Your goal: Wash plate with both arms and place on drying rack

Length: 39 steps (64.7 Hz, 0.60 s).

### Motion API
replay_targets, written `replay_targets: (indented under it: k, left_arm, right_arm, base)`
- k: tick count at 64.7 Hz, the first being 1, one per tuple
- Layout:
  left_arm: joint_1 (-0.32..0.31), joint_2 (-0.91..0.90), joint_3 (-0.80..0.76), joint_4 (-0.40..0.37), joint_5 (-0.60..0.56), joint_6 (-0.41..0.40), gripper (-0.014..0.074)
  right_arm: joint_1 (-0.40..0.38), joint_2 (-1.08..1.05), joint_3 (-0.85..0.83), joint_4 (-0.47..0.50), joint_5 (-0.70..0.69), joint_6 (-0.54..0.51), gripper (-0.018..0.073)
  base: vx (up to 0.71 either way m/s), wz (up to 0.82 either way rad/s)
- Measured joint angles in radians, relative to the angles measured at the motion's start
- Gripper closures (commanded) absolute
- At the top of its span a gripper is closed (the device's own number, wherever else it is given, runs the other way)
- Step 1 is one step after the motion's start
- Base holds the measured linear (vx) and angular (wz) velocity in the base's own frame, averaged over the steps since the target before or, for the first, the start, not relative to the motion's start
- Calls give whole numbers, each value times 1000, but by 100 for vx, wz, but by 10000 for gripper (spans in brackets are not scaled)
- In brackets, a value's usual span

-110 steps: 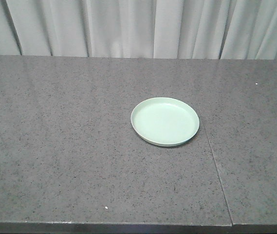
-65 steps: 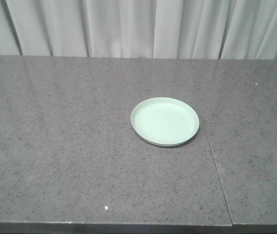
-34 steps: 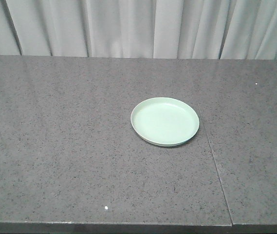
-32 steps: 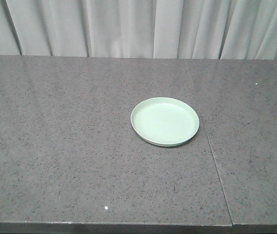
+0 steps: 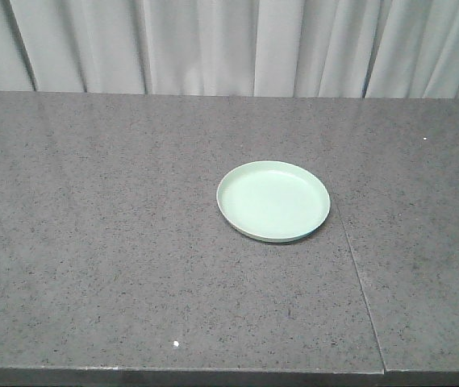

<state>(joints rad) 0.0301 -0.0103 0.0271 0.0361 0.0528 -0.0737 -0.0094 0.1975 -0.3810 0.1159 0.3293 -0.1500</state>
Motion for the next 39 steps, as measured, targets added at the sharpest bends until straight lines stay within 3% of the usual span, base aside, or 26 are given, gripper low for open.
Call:
replay_targets:
  k: [27, 39]
  left_arm:
    - [0, 0, 0, 0, 0, 0, 603]
    - [0, 0, 0, 0, 0, 0, 603]
  right_arm:
    - [0, 420, -358, 0, 369, 0, 548]
    - [0, 594, -432, 0, 475, 0, 418]
  base:
    - [0, 0]
    - [0, 0]
